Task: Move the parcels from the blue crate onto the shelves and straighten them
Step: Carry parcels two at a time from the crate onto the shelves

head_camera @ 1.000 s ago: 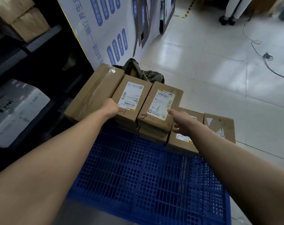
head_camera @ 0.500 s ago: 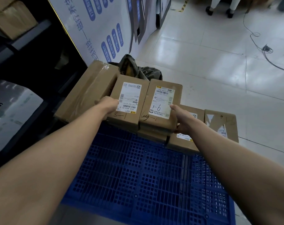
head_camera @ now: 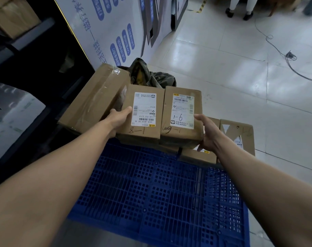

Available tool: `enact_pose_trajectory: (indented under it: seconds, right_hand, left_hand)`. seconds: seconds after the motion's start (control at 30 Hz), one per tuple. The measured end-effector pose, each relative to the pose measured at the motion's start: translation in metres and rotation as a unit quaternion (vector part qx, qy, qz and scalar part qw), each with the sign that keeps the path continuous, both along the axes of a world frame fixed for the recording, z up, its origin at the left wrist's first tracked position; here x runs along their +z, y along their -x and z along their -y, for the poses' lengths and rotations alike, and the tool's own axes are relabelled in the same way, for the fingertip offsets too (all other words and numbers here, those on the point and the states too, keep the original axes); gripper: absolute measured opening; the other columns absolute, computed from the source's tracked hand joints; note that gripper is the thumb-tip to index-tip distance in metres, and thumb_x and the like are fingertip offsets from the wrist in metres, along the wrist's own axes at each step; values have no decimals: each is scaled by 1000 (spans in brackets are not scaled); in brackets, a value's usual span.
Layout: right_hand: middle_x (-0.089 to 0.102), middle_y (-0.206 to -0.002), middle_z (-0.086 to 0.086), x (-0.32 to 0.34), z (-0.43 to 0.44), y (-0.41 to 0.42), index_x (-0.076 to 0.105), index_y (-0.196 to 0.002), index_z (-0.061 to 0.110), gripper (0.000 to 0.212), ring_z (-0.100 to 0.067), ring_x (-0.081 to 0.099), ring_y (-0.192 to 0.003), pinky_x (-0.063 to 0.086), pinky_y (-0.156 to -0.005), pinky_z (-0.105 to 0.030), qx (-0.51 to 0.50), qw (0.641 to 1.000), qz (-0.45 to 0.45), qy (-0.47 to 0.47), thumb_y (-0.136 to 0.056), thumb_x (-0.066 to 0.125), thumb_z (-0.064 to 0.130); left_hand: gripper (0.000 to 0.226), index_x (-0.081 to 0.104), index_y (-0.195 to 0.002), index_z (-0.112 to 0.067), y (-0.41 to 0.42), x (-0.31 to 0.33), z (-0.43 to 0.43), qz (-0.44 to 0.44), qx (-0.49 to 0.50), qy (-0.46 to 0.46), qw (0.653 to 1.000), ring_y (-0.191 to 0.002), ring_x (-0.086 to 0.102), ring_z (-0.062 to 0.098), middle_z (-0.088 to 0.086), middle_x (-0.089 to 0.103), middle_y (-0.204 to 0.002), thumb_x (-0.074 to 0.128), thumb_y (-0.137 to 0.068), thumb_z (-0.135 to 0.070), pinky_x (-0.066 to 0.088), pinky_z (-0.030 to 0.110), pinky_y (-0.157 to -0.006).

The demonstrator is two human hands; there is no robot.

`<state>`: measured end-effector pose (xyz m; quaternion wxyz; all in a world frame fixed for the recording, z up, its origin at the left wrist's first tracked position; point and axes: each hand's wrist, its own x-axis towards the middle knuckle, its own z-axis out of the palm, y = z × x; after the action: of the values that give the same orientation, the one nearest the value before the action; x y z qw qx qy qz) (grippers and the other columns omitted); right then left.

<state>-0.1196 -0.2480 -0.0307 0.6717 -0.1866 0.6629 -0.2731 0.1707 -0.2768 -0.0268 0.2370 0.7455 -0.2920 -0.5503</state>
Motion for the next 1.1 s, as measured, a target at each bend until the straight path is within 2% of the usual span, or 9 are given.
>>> enact_pose_trajectory:
  seconds: [0.13,0.23,0.33,0.53,0.67,0.77,0.93,1.03,1.1]
  right_hand:
    - [52,-109,-10,11,-7,2,49,-107,21,37,-33,52,-101,41,-86,-49,7,999,-28,24,-80,60,44]
    - [54,-101,-7,31,-13,4,53,-98,20,29,-31,54,-91,44,-74,-42,15,999,-22,47,-81,61,42]
    - [55,-98,-6,58,-17,5,55,-101,18,35,-27,52,-88,40,-73,-39,12,997,-20,74,-78,62,43]
    - [59,-111,-7,126,-27,-5,53,-121,21,43,-25,55,-96,46,-67,-33,0,987,37,159,-80,57,34]
    - [58,-121,-11,177,-40,-25,44,-134,18,55,-26,56,-97,52,-56,-29,66,973,65,213,-80,54,27]
    - [56,-127,-13,214,-55,-53,40,-136,19,59,-28,56,-100,52,-62,-33,137,956,104,239,-79,53,23]
    - [55,-131,-14,263,-91,-125,40,-134,17,57,-35,54,-110,49,-80,-45,226,923,193,243,-79,51,14]
    - [60,-107,-4,288,-126,-180,47,-109,26,33,-26,54,-88,46,-61,-31,283,896,214,266,-78,51,13]
    - [59,-101,-2,302,-155,-221,47,-110,29,36,-24,54,-84,48,-57,-30,336,870,233,276,-79,53,14]
  left_hand:
    - [76,25,-138,-11,3,8,-13,-37,42,21,998,-95,62,26,12,61,-112,61,-84,-50,51,37,-63]
    - [70,27,-129,-14,6,24,-22,-54,60,18,997,-86,60,23,8,58,-100,66,-82,-49,49,35,-55]
    - [54,53,-120,-10,6,50,-31,-102,29,20,994,-74,69,20,7,72,-89,64,-84,-48,52,29,-52]
    - [25,69,-89,-19,-1,124,-58,-211,49,100,971,-64,69,17,5,73,-80,58,-88,-42,54,26,-60]
    - [26,72,-89,-22,-26,175,-105,-233,73,151,958,-66,70,16,2,74,-81,56,-87,-43,55,28,-62]
    - [30,78,-73,-27,-54,212,-160,-247,118,170,947,-67,71,16,0,74,-81,58,-82,-48,53,33,-70]
    - [29,79,-86,-24,-98,267,-274,-248,234,277,898,-83,72,22,4,74,-99,58,-84,-44,58,37,-71]
    - [28,78,-87,-27,-122,294,-351,-194,292,322,879,-86,71,21,2,74,-100,57,-85,-45,56,38,-79]
    - [27,76,-91,-28,-138,307,-409,-158,342,339,862,-84,71,20,1,74,-100,59,-84,-46,56,36,-77]
